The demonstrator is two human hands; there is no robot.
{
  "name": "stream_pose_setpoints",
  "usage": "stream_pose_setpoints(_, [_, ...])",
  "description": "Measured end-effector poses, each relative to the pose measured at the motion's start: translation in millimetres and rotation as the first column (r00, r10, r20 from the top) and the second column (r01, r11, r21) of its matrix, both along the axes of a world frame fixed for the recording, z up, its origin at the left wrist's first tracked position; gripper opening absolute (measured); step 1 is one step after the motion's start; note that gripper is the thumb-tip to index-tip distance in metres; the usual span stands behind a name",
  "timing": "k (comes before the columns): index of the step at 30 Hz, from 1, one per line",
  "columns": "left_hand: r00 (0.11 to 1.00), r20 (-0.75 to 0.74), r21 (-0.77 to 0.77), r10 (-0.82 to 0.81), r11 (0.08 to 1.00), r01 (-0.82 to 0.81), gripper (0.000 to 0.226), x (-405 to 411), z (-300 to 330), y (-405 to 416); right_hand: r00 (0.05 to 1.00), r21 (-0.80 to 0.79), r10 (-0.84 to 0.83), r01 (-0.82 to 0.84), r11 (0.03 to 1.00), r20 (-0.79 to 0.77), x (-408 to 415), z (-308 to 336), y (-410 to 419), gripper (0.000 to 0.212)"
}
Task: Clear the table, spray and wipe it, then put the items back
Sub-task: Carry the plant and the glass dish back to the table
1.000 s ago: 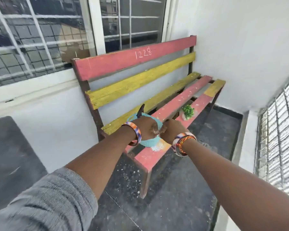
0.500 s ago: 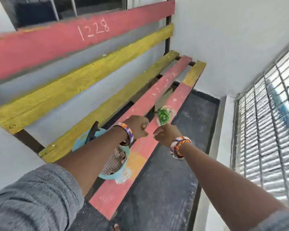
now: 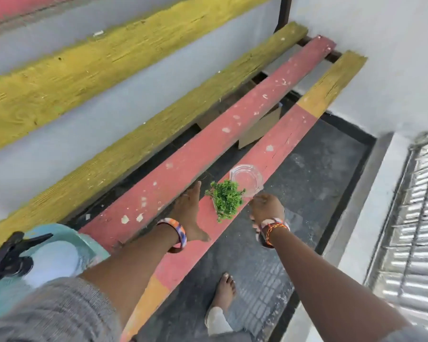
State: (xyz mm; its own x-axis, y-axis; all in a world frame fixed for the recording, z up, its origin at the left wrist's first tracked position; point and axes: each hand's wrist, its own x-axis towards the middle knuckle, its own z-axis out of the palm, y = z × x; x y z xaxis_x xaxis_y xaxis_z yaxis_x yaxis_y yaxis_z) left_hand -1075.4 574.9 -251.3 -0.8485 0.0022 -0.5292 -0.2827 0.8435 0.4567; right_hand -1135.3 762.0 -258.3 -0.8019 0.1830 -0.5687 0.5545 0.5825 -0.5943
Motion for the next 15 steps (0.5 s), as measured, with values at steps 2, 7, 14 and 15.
stream_pose_setpoints(2, [0.989, 0.066, 0.028, 0.130, 0.991, -0.132, 0.145, -13.8, -33.1, 17.8, 0.994, -0.018, -0.040, 0.043, 0.999, 0.101, -32.3, -30.7, 9.7, 0.039])
stream_pose_setpoints(7, [0.812, 0.022, 0.443, 0.583, 0.723, -0.531, 0.126, -23.6, -86.0, 62.1, 0.972, -0.043, -0.014, 0.024, 0.999, 0.233, -76.5, -78.5, 13.5, 0.059])
stream_pose_setpoints(14, [0.718, -0.015, 0.637, 0.696, 0.560, -0.530, 0.020, -44.2, -81.8, 72.0, 0.981, 0.119, -0.052, 0.030, 0.992, 0.187, -90.0, -91.1, 7.3, 0.038])
stream_pose_setpoints(15, [0.769, -0.090, 0.573, 0.633, 0.664, -0.480, 0.016, -45.5, -79.4, 69.1, 0.981, 0.106, -0.058, 0.039, 0.994, 0.185, -89.4, -93.0, 7.7, 0.037])
